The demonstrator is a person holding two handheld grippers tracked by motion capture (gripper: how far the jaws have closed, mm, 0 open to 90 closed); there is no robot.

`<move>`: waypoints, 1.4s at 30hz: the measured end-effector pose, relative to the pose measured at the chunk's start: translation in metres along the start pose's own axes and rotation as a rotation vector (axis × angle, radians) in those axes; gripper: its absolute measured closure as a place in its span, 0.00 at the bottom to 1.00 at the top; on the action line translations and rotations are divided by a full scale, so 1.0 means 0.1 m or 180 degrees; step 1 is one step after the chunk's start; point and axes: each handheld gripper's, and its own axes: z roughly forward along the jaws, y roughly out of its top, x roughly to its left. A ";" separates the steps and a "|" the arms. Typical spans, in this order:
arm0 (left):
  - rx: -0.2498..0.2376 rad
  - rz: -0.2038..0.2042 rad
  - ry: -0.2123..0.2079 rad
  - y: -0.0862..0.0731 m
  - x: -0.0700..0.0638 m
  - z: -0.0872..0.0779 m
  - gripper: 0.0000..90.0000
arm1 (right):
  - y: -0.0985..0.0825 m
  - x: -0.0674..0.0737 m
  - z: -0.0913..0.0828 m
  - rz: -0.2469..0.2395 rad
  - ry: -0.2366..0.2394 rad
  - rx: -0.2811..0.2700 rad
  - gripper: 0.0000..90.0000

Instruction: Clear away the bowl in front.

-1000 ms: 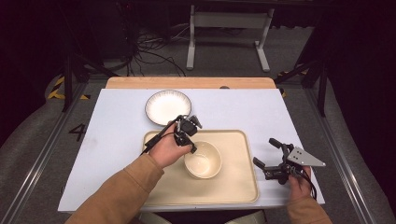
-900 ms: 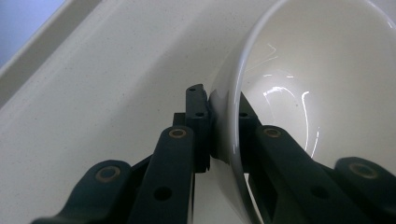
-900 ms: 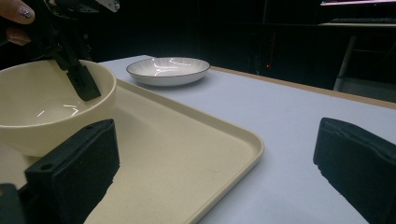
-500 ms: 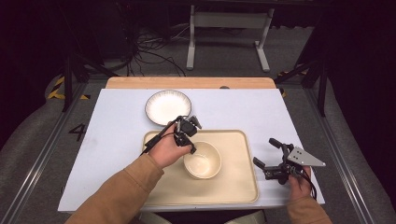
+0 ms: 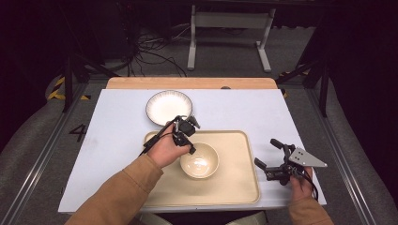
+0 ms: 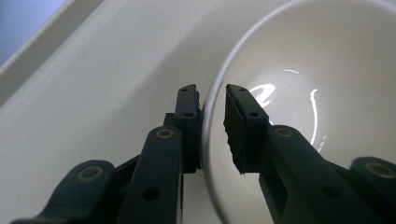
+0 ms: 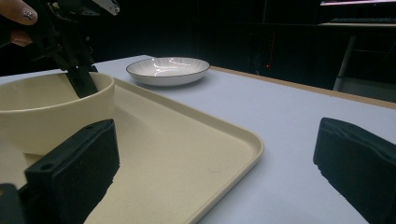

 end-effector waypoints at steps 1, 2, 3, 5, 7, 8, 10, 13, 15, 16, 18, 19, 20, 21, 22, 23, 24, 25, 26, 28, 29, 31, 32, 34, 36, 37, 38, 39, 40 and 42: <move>-0.0027 0.0019 0.0002 0.00 0.01 -0.01 0.81 | 0.00 0.00 0.00 0.0000 0.0000 0.0000 0.01; -0.0062 0.0019 0.0022 -0.01 0.01 -0.02 0.79 | 0.00 0.00 0.00 0.0000 0.0000 0.0001 0.01; -0.0104 0.0026 0.0035 -0.01 0.01 -0.02 0.75 | 0.00 0.00 0.00 -0.0002 0.0003 0.0001 0.01; -0.0212 0.0068 0.0089 -0.03 0.00 -0.06 0.68 | 0.00 0.00 0.00 -0.0001 -0.0002 0.0002 0.01; -0.0295 0.0092 0.0088 -0.04 0.00 -0.09 0.61 | 0.00 0.00 0.00 -0.0002 0.0003 0.0001 0.01; -0.0295 0.0092 0.0088 -0.04 0.00 -0.09 0.59 | 0.00 0.00 0.00 0.0000 0.0005 0.0005 0.01; -0.0377 0.0120 0.0063 -0.07 -0.02 -0.13 0.58 | 0.00 0.00 0.00 0.0000 0.0008 0.0007 0.01; -0.0465 0.0132 0.0027 -0.13 -0.04 -0.20 0.52 | 0.00 0.00 0.01 0.0005 0.0000 0.0010 0.01; -0.0534 0.0155 0.0033 -0.15 -0.05 -0.23 0.49 | 0.00 0.00 0.01 0.0005 -0.0003 0.0025 0.01; -0.0600 0.0200 0.0039 -0.17 -0.05 -0.26 0.49 | 0.00 0.00 0.01 0.0005 -0.0003 0.0025 0.01; -0.0735 0.0238 0.0049 -0.21 -0.07 -0.31 0.44 | 0.00 -0.01 0.01 0.0016 -0.0002 0.0027 0.01; -0.0811 0.0259 0.0074 -0.26 -0.07 -0.36 0.44 | 0.00 -0.01 0.01 0.0022 -0.0002 0.0028 0.01; -0.0847 0.0246 0.0092 -0.28 -0.08 -0.38 0.44 | 0.00 -0.01 0.01 0.0023 -0.0001 0.0028 0.01; -0.0867 0.0263 0.0105 -0.30 -0.07 -0.40 0.43 | 0.00 -0.01 0.01 0.0025 -0.0004 0.0026 0.01; -0.0921 0.0263 0.0108 -0.32 -0.07 -0.41 0.43 | 0.00 -0.01 0.01 0.0025 -0.0003 0.0024 0.01; -0.0964 0.0271 0.0108 -0.34 -0.07 -0.43 0.42 | 0.00 -0.01 0.01 0.0027 -0.0004 0.0021 0.01; -0.1021 0.0291 0.0110 -0.36 -0.06 -0.44 0.41 | 0.00 -0.01 0.01 0.0028 -0.0005 0.0020 0.01; -0.1073 0.0311 0.0120 -0.40 -0.05 -0.46 0.40 | 0.00 -0.01 0.01 0.0030 -0.0006 0.0021 0.01; -0.1122 0.0312 0.0145 -0.42 -0.05 -0.47 0.39 | 0.00 -0.01 0.01 0.0030 -0.0009 0.0029 0.01; -0.1163 0.0321 0.0169 -0.45 -0.04 -0.48 0.37 | 0.00 -0.01 0.01 0.0034 -0.0010 0.0035 0.01; -0.1206 0.0326 0.0177 -0.47 -0.03 -0.49 0.35 | 0.00 -0.01 0.01 0.0030 -0.0014 0.0044 0.01; -0.1351 0.0338 0.0183 -0.55 -0.01 -0.52 0.30 | 0.00 -0.01 0.01 0.0030 -0.0017 0.0043 0.01; -0.1402 0.0340 0.0187 -0.58 0.00 -0.52 0.28 | 0.00 -0.01 0.01 0.0031 -0.0019 0.0041 0.01; -0.1449 0.0340 0.0188 -0.61 0.00 -0.53 0.25 | 0.00 -0.01 0.01 0.0032 -0.0022 0.0038 0.01; -0.1551 0.0370 0.0203 -0.66 0.02 -0.54 0.21 | 0.00 -0.01 0.01 0.0024 -0.0020 0.0027 0.01; -0.1608 0.0376 0.0214 -0.68 0.03 -0.55 0.20 | 0.00 0.00 0.01 0.0025 -0.0021 0.0022 0.01; -0.1649 0.0390 0.0228 -0.71 0.03 -0.56 0.18 | 0.00 0.00 0.01 0.0025 -0.0021 0.0019 0.01; -0.1688 0.0392 0.0230 -0.73 0.04 -0.56 0.16 | 0.00 0.00 0.01 0.0024 -0.0022 0.0019 0.01; -0.1724 0.0412 0.0232 -0.75 0.05 -0.57 0.16 | 0.00 0.00 0.01 0.0022 -0.0018 0.0021 0.01; -0.1824 0.0409 0.0235 -0.81 0.06 -0.59 0.13 | 0.00 0.00 0.01 0.0017 -0.0018 0.0021 0.01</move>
